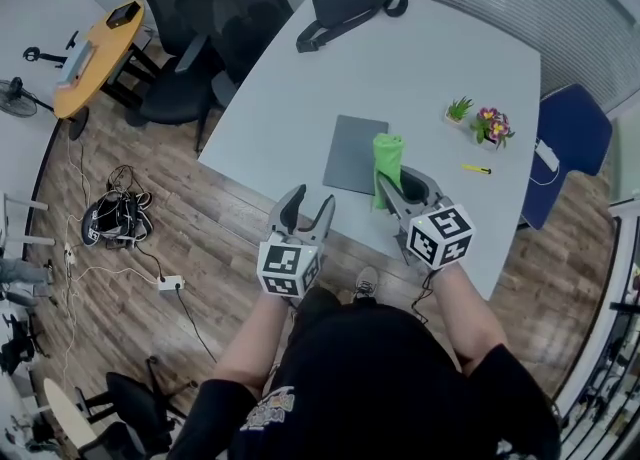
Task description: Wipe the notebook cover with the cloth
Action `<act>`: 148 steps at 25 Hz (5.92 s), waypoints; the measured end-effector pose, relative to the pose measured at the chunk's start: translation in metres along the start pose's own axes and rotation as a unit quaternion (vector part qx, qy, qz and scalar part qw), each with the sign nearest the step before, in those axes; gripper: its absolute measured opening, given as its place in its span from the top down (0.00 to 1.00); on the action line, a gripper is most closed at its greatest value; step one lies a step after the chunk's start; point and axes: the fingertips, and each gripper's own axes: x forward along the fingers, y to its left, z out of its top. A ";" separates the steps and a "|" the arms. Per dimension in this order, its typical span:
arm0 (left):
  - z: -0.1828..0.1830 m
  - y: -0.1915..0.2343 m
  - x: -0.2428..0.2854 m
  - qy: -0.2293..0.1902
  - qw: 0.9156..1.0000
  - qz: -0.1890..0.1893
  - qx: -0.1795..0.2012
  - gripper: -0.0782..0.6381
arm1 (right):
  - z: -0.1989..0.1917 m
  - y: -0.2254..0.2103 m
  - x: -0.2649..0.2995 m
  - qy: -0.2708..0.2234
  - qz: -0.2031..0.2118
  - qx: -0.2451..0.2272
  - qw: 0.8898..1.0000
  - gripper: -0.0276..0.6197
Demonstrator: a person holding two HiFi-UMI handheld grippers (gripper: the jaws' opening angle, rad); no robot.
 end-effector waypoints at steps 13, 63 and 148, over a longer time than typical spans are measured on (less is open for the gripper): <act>-0.022 0.028 0.062 0.051 0.997 -0.061 0.012 0.59 | -0.001 -0.035 0.030 0.009 -0.063 0.022 0.998 0.79; -0.159 0.086 0.204 0.284 0.923 -0.255 0.051 0.60 | -0.141 -0.116 0.257 0.323 -0.126 -0.050 0.937 0.78; -0.159 0.090 0.207 0.284 0.923 -0.253 0.058 0.60 | -0.163 -0.081 0.228 0.328 -0.084 -0.002 0.941 0.79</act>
